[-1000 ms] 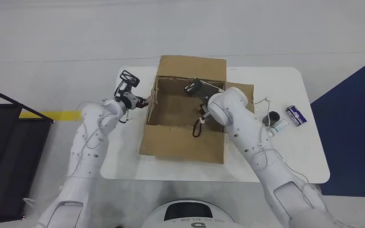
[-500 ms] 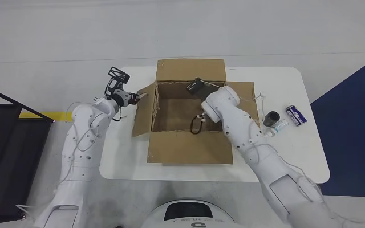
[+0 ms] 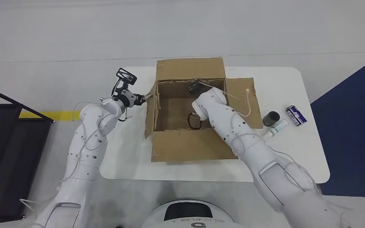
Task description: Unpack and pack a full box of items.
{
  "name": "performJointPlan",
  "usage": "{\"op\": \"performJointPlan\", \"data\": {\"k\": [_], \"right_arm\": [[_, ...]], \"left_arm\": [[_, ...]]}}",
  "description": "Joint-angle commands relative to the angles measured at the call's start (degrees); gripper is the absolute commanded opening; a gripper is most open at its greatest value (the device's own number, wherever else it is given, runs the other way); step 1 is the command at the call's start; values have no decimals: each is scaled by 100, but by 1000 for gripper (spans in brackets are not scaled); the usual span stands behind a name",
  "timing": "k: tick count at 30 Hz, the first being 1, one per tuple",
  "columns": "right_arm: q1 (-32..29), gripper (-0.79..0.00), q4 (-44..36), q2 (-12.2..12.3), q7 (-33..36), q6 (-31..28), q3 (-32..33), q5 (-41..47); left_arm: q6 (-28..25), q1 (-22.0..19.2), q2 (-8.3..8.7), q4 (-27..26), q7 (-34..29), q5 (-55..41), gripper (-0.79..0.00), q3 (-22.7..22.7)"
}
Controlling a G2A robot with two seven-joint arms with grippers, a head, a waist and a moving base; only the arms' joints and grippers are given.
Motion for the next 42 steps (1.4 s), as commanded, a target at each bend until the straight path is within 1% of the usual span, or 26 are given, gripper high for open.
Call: {"op": "performJointPlan", "data": {"k": [1, 4, 9, 11, 12, 13, 14, 16, 18, 21, 25, 29, 32, 33, 36, 37, 39, 40, 41, 42], "right_arm": [[73, -474, 179, -48, -34, -16, -22, 60], [155, -477, 387, -106, -71, -7, -49, 99], [275, -520, 786, -205, -231, 46, -87, 139], [303, -576, 904, -245, -337, 168, -111, 105], [304, -628, 944, -264, -416, 265, -124, 72], [300, -723, 978, -281, -492, 367, -133, 40], [288, -785, 996, -296, -575, 497, -134, 6], [255, -785, 987, -315, -711, 678, -118, -37], [231, -785, 909, -318, -759, 715, -63, -27], [139, -785, 572, -262, -842, 567, 173, 140], [-157, -785, -335, -94, -712, 450, 563, -20], [-739, -785, -1743, 113, -364, 205, 1044, -313], [-1299, -782, -2931, 261, -284, -161, 1481, -369], [-1498, -754, -3291, 308, -297, -334, 1643, -332], [-2044, -708, -4287, 432, -353, -869, 2145, -140], [-2185, -671, -4579, 464, -379, -1036, 2303, -33], [-2411, -536, -4969, 515, -355, -1354, 2578, 224], [-2475, -323, -5077, 533, -270, -1586, 2681, 486], [-2494, 0, -5137, 554, -144, -1901, 2779, 787], [-2496, 0, -5146, 561, -82, -2049, 2797, 902]], "left_arm": [[11, -4, 7, 4, -3, -2, 0, 11], [16, -11, 16, -1, -13, 0, 0, 27], [26, -1, 29, -22, -30, -16, 0, 71], [35, 10, 36, -37, -34, -23, 0, 80], [32, 16, 39, -44, -35, -23, 0, 86], [31, 19, 43, -48, -34, -25, 0, 88], [33, 23, 47, -51, -32, -28, 0, 90], [37, 30, 54, -51, -30, -37, 0, 97], [32, 27, 61, -54, -42, -39, 0, 105], [33, 26, 70, -51, -22, -57, 0, 115], [20, 9, 83, -48, -10, -52, 0, 140], [14, -16, 92, -32, 10, -76, 0, 165], [25, -26, 99, -14, 34, -99, 0, 177], [27, -27, 101, -9, 42, -106, 0, 181], [40, -26, 111, 13, 61, -139, 0, 175], [48, -28, 114, 22, 67, -145, 0, 171], [61, -32, 120, 39, 93, -168, 0, 167], [77, -37, 122, 43, 104, -177, 0, 165], [106, -41, 124, 43, 118, -177, 0, 164], [143, -47, 125, 39, 133, -202, 0, 157]]}}
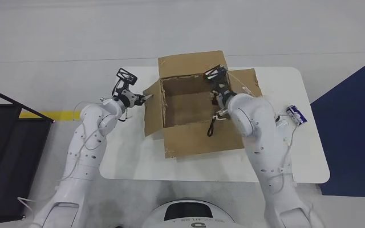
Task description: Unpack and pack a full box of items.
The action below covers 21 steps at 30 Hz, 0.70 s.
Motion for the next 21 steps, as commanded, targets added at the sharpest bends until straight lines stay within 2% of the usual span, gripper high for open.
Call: {"op": "performJointPlan", "data": {"k": [1, 7, 9, 13, 16, 18, 21], "right_arm": [[5, 0, 0, 6, 55, -155, 25, 147], [0, 0, 35, 8, 34, -120, 37, 105], [81, 0, 254, 13, -101, 193, 106, -156], [317, 0, 710, 15, -952, 958, 644, 70], [430, 0, 1092, 39, -1396, 1214, 911, -5], [583, 0, 1428, 37, -1462, 1153, 915, 153], [896, 0, 2043, 43, -1363, 728, 843, 422]], "left_arm": [[84, -8, 1, -14, 28, -27, 0, -13], [183, -4, 1, -36, 74, -18, 0, -25], [183, -4, 1, -36, 74, -18, 0, -25], [183, -4, 1, -36, 74, -18, 0, -25], [183, -4, 1, -36, 74, -18, 0, -25], [183, -4, 1, -36, 74, -18, 0, -25], [183, -4, 1, -36, 74, -18, 0, -25]]}}
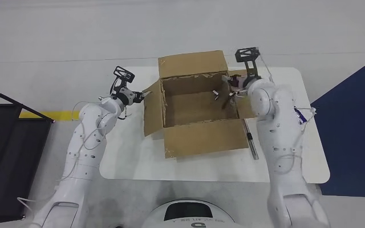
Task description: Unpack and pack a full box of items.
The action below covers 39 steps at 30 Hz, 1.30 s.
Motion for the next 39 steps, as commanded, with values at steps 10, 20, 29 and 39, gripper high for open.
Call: {"op": "performJointPlan", "data": {"k": [10, 20, 29, 39], "right_arm": [[777, 0, 924, 101, 2244, -2253, -5, 2897], [297, 0, 47, 263, 1221, -1127, 175, 2160], [934, 0, 1264, 173, 426, -773, -858, 1135], [1423, 0, 1793, 264, 1604, -2610, -744, 3274]], "left_arm": [[0, 0, 0, 0, 0, 0, 0, 0], [0, 0, 0, 0, 0, 0, 0, 0], [0, 0, 0, 0, 0, 0, 0, 0], [0, 0, 0, 0, 0, 0, 0, 0]]}}
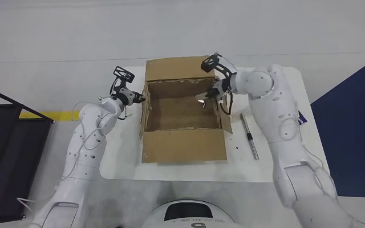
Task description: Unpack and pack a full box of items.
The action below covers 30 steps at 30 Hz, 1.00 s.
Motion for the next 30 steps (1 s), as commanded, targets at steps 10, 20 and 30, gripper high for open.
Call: {"op": "performJointPlan", "data": {"k": [10, 20, 30], "right_arm": [[-1337, 0, -2480, 195, -360, 329, -94, -808], [-823, -71, -1505, 84, -628, 634, -1322, -1777], [240, -169, 774, -306, -1224, 1364, -2599, -2571]], "left_arm": [[0, 0, 0, 0, 0, 0, 0, 0], [0, 0, 0, 0, 0, 0, 0, 0], [0, 0, 0, 0, 0, 0, 0, 0]]}}
